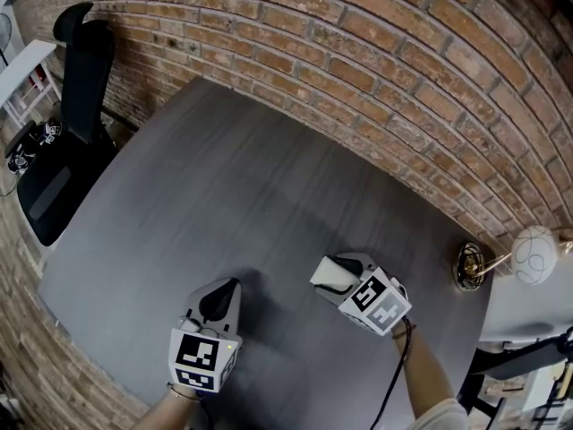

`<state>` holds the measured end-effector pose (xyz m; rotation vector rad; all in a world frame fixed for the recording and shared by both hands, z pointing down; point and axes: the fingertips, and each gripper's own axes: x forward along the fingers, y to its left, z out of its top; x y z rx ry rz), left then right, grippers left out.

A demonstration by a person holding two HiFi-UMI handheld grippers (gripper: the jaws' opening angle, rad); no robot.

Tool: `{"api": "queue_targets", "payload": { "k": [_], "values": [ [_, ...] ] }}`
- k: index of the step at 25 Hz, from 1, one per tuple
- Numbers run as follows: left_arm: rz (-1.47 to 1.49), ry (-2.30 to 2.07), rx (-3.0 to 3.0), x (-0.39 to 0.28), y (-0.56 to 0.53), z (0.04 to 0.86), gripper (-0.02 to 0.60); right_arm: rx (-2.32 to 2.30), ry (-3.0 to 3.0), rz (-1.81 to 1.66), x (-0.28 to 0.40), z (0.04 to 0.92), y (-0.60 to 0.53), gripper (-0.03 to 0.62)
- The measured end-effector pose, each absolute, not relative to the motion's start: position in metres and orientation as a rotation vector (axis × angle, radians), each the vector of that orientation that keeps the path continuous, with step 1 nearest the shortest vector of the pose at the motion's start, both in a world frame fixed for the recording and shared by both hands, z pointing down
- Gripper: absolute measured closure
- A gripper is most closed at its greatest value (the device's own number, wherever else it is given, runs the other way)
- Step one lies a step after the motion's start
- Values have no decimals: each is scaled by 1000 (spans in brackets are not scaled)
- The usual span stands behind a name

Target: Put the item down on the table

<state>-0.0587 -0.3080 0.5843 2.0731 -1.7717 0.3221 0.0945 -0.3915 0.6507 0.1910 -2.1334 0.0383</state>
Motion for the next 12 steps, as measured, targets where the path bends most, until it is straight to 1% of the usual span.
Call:
{"api": "queue_targets", "payload": {
  "k": [12],
  "values": [
    [338, -1789, 2076, -65, -299, 571, 566, 295, -2154, 56, 95, 640, -393, 287]
  ]
}}
